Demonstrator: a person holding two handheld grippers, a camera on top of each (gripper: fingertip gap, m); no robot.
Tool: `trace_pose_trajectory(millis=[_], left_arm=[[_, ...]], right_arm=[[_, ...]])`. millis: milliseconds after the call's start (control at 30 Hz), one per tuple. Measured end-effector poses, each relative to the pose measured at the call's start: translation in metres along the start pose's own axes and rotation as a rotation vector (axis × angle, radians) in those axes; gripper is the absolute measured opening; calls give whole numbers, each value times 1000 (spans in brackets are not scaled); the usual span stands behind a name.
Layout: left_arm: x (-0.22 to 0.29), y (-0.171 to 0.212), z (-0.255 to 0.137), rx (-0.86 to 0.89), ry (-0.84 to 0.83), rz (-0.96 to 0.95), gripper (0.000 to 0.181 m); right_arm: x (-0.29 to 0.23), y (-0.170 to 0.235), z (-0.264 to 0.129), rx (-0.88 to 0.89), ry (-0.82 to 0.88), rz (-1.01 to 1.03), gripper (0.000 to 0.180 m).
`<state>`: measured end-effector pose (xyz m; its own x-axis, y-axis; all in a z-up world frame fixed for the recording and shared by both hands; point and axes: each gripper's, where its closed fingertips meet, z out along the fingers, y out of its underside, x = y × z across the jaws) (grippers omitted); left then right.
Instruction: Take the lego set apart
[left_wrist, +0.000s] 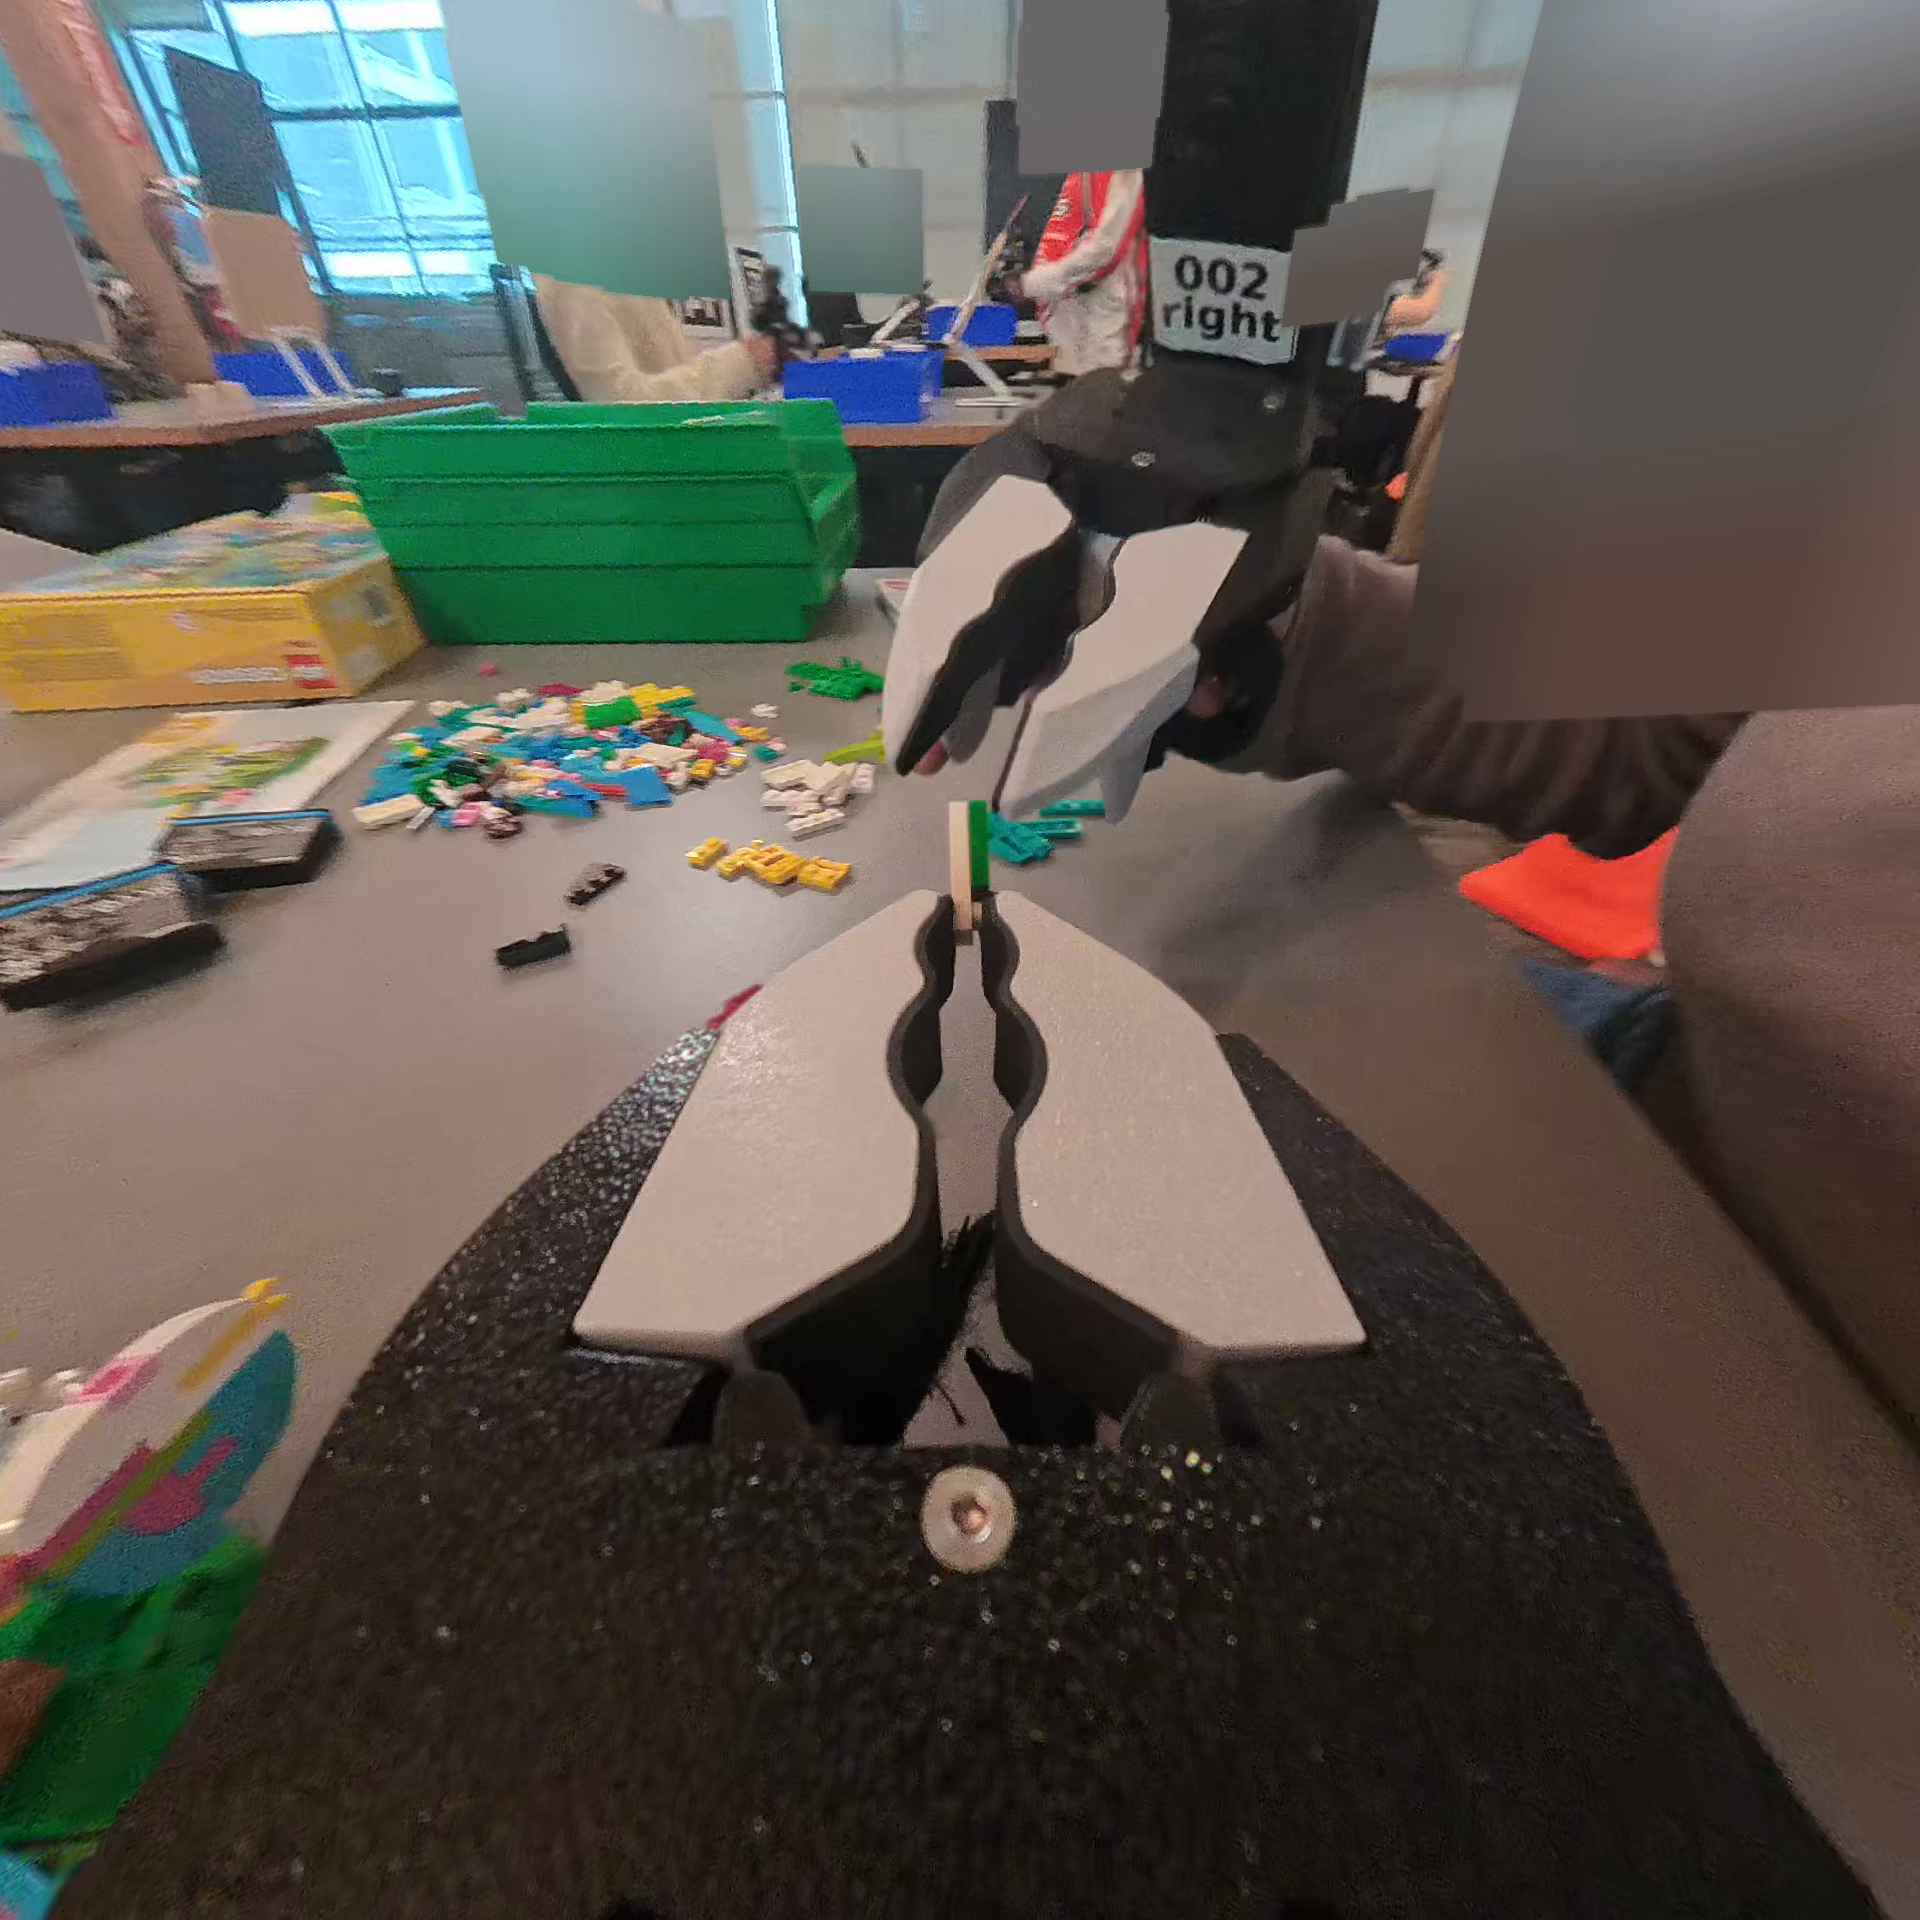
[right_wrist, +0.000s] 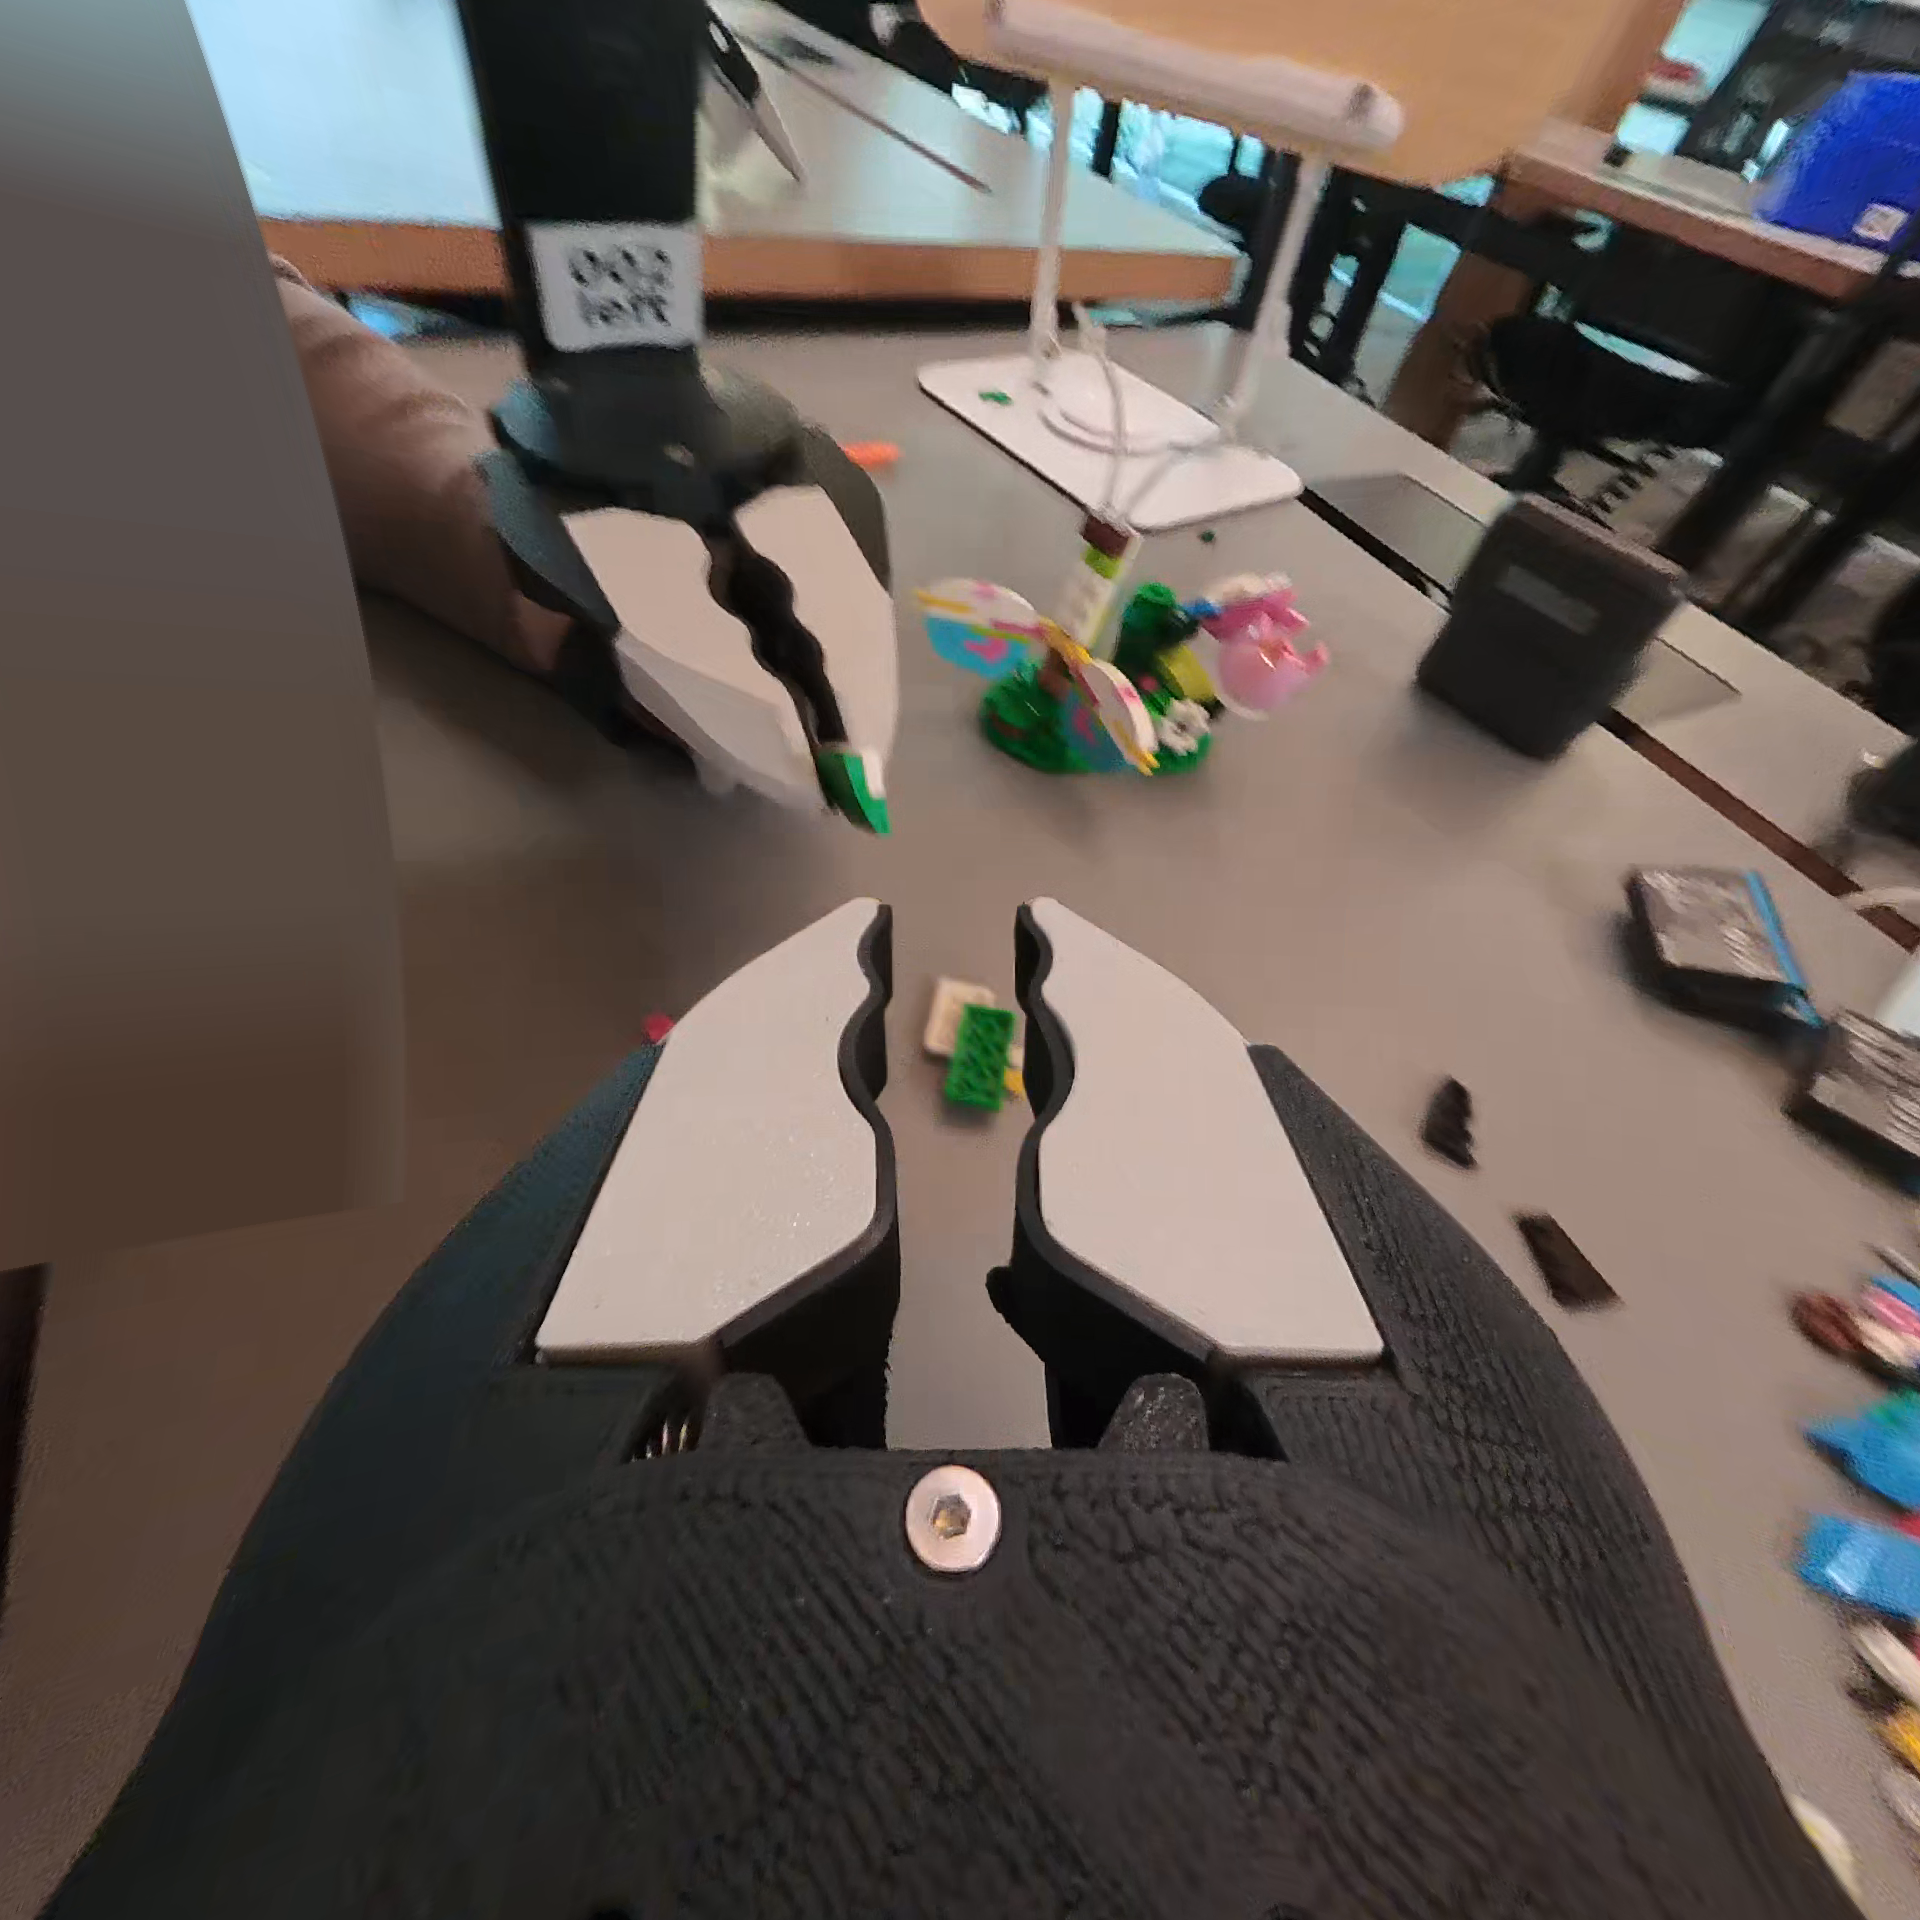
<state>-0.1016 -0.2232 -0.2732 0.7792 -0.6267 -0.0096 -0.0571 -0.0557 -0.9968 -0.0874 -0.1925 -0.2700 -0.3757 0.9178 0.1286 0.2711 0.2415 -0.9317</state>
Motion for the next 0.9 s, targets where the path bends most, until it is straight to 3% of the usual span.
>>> trace_pose_trajectory(millis=[133,467,800,900], left_arm=[[5,-1,0,13,66,-69,4],[13,-5,-1,40,150,-117,4],[-17,-1,-4,-87,-241,301,4],[-18,-3,-6,-86,-271,365,4]], right_arm=[[-20,-17,11,91,-140,92,21],[-33,-15,21,46,-202,73,3],[-19,-12,28,42,-52,253,1],[-15,-10,25,53,-42,269,1]])
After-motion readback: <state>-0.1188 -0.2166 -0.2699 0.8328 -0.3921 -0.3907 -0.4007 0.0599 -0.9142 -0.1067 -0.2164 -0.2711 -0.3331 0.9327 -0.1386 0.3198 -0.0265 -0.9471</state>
